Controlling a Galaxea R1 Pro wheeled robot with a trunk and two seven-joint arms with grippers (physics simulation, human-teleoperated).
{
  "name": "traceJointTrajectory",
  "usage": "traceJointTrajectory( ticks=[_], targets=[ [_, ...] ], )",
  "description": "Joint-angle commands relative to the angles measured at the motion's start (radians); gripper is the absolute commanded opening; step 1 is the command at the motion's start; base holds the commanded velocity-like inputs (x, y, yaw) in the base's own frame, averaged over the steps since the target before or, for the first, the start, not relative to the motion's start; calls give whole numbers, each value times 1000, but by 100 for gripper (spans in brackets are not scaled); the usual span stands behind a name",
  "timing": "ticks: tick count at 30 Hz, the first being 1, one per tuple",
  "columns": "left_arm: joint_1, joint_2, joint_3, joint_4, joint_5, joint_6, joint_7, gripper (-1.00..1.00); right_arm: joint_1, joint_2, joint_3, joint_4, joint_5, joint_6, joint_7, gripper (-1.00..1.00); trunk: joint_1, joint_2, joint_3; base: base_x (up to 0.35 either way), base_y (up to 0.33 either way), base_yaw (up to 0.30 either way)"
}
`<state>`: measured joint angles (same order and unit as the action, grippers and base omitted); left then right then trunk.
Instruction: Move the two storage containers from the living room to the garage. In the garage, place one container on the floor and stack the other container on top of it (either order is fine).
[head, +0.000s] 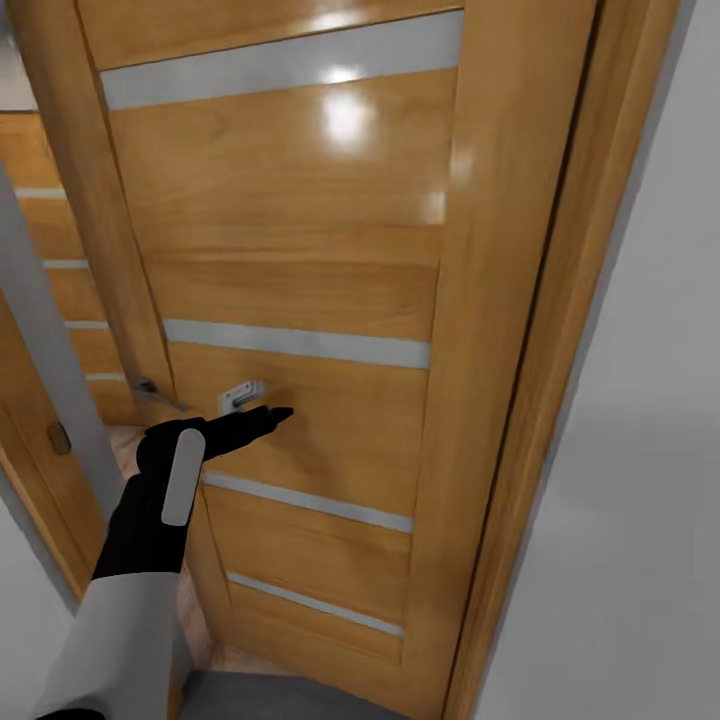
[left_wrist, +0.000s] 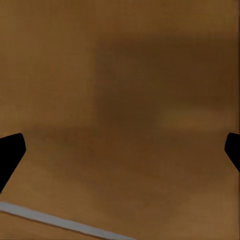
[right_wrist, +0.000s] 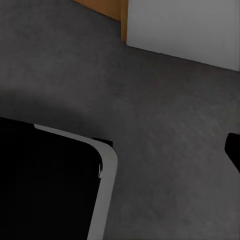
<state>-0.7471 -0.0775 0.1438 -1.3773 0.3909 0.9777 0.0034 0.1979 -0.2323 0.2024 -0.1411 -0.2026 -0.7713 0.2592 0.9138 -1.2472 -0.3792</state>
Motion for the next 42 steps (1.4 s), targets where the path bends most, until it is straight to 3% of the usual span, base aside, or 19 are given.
traceJointTrajectory(
  ticks=[1, 7, 15, 35, 40, 42],
  targets=[
    [0, -1, 1, 0, -3, 0, 0, 100, 0, 0, 0, 0, 0, 0, 0, 100, 0, 0, 0, 307, 130, -70],
    [0, -4, 1, 3, -1, 0, 51, 100, 0, 0, 0, 0, 0, 0, -1, 100, 0, 0, 0, 324, 61, -20],
    [0, -4, 0, 35, -2, -1, 62, 100, 0, -2, -1, 0, 1, 1, 2, 100, 0, 0, 0, 324, 2, -1],
    [0, 12, 1, -6, -2, 9, 61, 100, 0, -2, -3, 0, -1, -5, -3, 100, 0, 0, 0, 21, 0, 0],
    [1, 24, 14, -11, -5, 10, 62, 100, 0, -2, -4, 0, 0, -4, -1, 100, 0, 0, 0, 0, 0, -133],
    [5, 40, 60, -38, -5, 9, 62, 100, 0, -2, -3, 0, 0, -5, 1, 100, 0, 0, 0, 0, 92, -272]
  ],
)
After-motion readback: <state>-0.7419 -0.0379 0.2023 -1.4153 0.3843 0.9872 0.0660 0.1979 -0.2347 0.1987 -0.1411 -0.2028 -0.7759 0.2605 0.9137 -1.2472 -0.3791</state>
